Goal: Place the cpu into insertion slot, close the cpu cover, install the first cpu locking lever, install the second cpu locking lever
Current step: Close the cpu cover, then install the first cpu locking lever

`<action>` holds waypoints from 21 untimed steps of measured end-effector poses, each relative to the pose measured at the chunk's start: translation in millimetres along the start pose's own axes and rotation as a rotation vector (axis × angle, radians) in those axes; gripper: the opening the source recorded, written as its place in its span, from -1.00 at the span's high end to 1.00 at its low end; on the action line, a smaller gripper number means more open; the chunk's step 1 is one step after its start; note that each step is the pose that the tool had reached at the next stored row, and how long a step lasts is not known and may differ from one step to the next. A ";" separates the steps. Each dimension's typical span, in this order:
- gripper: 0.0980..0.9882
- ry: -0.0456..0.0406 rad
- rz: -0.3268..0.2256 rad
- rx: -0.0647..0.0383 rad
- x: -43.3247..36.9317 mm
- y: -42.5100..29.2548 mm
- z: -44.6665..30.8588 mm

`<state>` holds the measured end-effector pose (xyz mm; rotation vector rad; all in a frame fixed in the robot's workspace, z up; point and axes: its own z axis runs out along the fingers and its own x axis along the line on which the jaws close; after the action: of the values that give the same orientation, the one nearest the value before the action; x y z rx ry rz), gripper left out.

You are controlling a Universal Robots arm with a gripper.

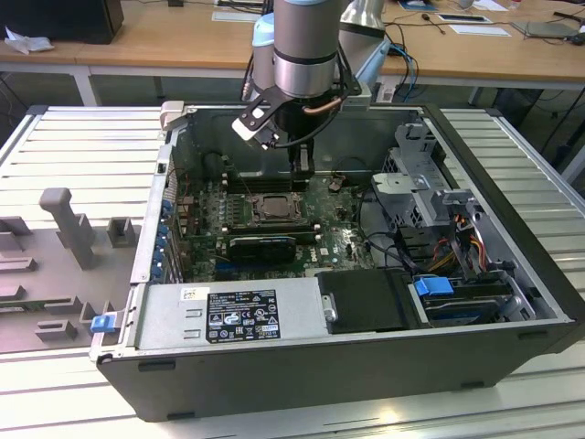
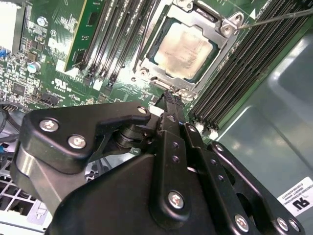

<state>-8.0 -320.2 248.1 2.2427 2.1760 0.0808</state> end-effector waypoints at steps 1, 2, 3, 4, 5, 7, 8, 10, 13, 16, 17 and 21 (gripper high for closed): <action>0.98 0.0000 0.000 0.000 -0.1 -1.5 0.0; 0.98 -0.0001 0.000 0.000 -0.1 -2.5 0.0; 0.98 -0.0001 0.000 0.000 -0.1 -3.8 0.1; 0.98 0.0000 0.000 0.000 -0.2 -5.1 0.1; 0.98 0.0000 0.000 0.000 -0.2 -7.8 0.0; 0.98 -0.0001 0.000 0.000 -0.4 -11.9 -0.2; 0.98 0.0000 0.000 0.000 -0.4 -13.4 -0.2; 0.98 0.0004 0.000 0.000 -0.5 -16.8 -0.3; 0.98 0.0008 0.000 0.000 -0.7 -21.9 -0.6; 0.98 0.0012 0.000 0.000 -0.9 -29.2 -1.0; 0.98 0.0012 0.000 0.000 -0.9 -30.5 -1.0; 0.98 0.0011 0.000 0.000 -0.8 -30.3 -6.5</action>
<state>-38.7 -320.2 253.1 2.2433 2.1766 0.0820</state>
